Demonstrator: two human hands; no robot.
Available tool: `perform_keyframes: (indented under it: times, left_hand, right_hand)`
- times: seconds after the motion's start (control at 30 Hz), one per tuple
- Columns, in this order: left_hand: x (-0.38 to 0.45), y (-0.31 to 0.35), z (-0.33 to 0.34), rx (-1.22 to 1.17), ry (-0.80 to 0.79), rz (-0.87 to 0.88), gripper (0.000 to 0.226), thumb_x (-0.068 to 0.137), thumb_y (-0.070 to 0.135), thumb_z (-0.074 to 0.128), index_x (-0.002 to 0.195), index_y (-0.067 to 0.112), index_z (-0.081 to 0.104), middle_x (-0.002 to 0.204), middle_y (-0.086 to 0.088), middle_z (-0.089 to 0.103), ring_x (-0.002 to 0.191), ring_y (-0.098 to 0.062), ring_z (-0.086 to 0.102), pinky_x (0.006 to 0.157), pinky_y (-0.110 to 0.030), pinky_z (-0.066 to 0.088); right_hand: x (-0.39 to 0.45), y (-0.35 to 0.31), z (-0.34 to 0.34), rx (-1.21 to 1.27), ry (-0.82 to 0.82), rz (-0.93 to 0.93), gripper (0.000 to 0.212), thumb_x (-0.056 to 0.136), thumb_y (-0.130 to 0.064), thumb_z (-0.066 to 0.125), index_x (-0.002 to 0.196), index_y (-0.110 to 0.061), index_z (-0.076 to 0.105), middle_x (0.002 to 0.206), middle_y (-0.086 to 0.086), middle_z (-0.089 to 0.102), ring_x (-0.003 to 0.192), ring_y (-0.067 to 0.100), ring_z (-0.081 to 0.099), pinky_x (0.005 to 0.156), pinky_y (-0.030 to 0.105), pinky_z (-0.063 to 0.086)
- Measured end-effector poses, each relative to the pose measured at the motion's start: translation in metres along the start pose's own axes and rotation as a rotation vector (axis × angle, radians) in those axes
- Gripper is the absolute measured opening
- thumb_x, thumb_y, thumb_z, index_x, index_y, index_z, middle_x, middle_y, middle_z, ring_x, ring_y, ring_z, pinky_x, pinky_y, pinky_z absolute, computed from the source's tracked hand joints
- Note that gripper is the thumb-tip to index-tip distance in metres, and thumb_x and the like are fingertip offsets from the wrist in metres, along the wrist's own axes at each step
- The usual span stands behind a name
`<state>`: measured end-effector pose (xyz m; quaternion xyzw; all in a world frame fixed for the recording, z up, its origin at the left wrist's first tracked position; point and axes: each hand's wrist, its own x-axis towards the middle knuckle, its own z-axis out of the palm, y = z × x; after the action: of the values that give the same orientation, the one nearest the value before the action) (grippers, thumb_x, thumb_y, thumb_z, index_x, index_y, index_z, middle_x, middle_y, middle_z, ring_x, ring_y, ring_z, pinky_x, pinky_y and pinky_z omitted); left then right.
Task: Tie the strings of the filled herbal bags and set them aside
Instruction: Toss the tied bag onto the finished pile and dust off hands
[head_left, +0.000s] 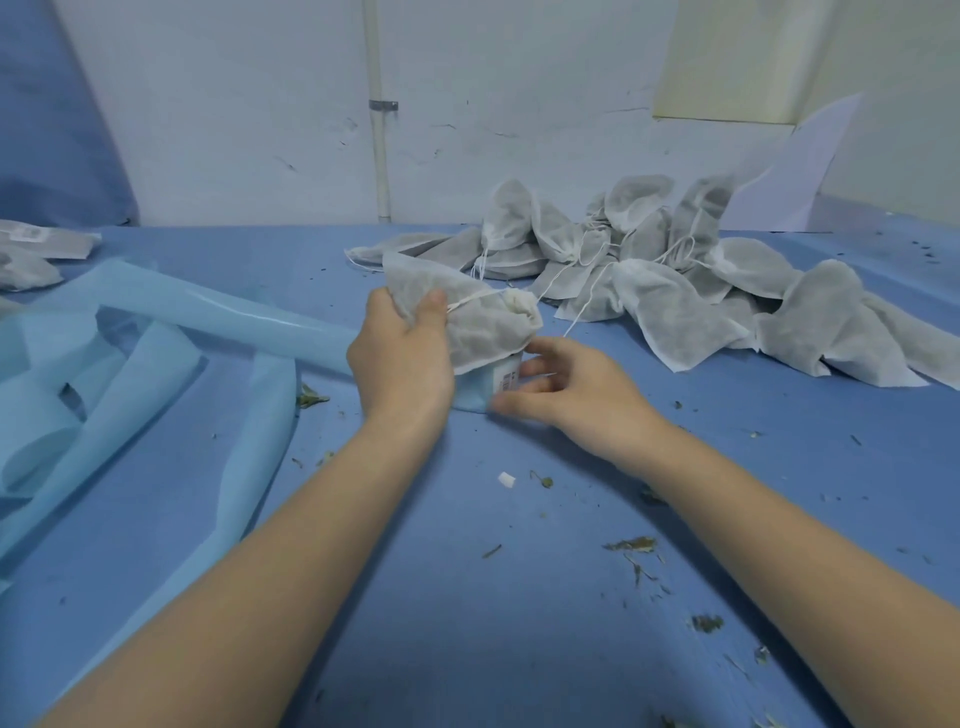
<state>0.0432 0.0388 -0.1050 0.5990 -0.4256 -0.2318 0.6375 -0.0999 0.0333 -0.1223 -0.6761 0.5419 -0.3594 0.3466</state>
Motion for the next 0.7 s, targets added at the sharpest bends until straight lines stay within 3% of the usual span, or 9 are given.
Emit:
perform_keyframes:
  times: [0.13, 0.3, 0.43, 0.63, 0.7]
  left_hand:
    - [0.0008, -0.0003, -0.0009, 0.009, 0.004, -0.019, 0.027, 0.092, 0.032, 0.054, 0.071, 0.022, 0.040, 0.073, 0.009, 0.048, 0.064, -0.004, 0.043, 0.057, -0.024, 0.027]
    - [0.0000, -0.0021, -0.0013, 0.031, 0.015, -0.003, 0.026, 0.093, 0.032, 0.053, 0.072, 0.020, 0.042, 0.074, 0.008, 0.048, 0.064, -0.002, 0.043, 0.051, -0.015, 0.034]
    - [-0.0008, -0.0023, -0.0010, 0.016, 0.011, -0.025, 0.023, 0.093, 0.032, 0.053, 0.077, 0.017, 0.045, 0.076, 0.006, 0.049, 0.065, -0.006, 0.045, 0.054, -0.026, 0.029]
    - [-0.0013, -0.0030, -0.0022, 0.007, 0.030, -0.044, 0.027, 0.093, 0.031, 0.054, 0.072, 0.019, 0.043, 0.075, 0.007, 0.050, 0.062, -0.003, 0.044, 0.046, -0.008, 0.034]
    - [-0.0015, -0.0029, -0.0017, 0.010, 0.028, -0.043, 0.023, 0.093, 0.032, 0.054, 0.078, 0.016, 0.046, 0.075, 0.007, 0.050, 0.063, -0.003, 0.045, 0.047, -0.012, 0.035]
  right_hand:
    - [-0.0023, 0.0042, 0.0007, -0.009, 0.093, -0.059, 0.036, 0.074, -0.023, 0.082, 0.107, -0.021, 0.069, 0.100, -0.006, 0.071, 0.083, 0.004, 0.066, 0.082, 0.012, 0.046]
    - [0.0041, 0.0056, 0.0050, -0.010, 0.197, -0.100, 0.027, 0.068, -0.019, 0.086, 0.091, -0.018, 0.072, 0.078, -0.011, 0.068, 0.069, -0.010, 0.061, 0.068, 0.000, 0.043]
    - [0.0049, 0.0079, 0.0039, 0.004, 0.225, -0.117, 0.022, 0.066, -0.017, 0.087, 0.080, -0.023, 0.071, 0.077, -0.008, 0.072, 0.073, -0.001, 0.067, 0.071, 0.011, 0.051]
    - [0.0035, 0.0062, 0.0055, 0.000, 0.280, -0.153, 0.025, 0.062, -0.017, 0.088, 0.063, -0.029, 0.067, 0.064, -0.013, 0.068, 0.059, -0.002, 0.062, 0.063, 0.012, 0.050]
    - [0.0033, 0.0062, 0.0060, 0.011, 0.289, -0.148, 0.023, 0.062, -0.017, 0.089, 0.061, -0.024, 0.066, 0.064, -0.007, 0.070, 0.057, 0.003, 0.062, 0.060, 0.015, 0.051]
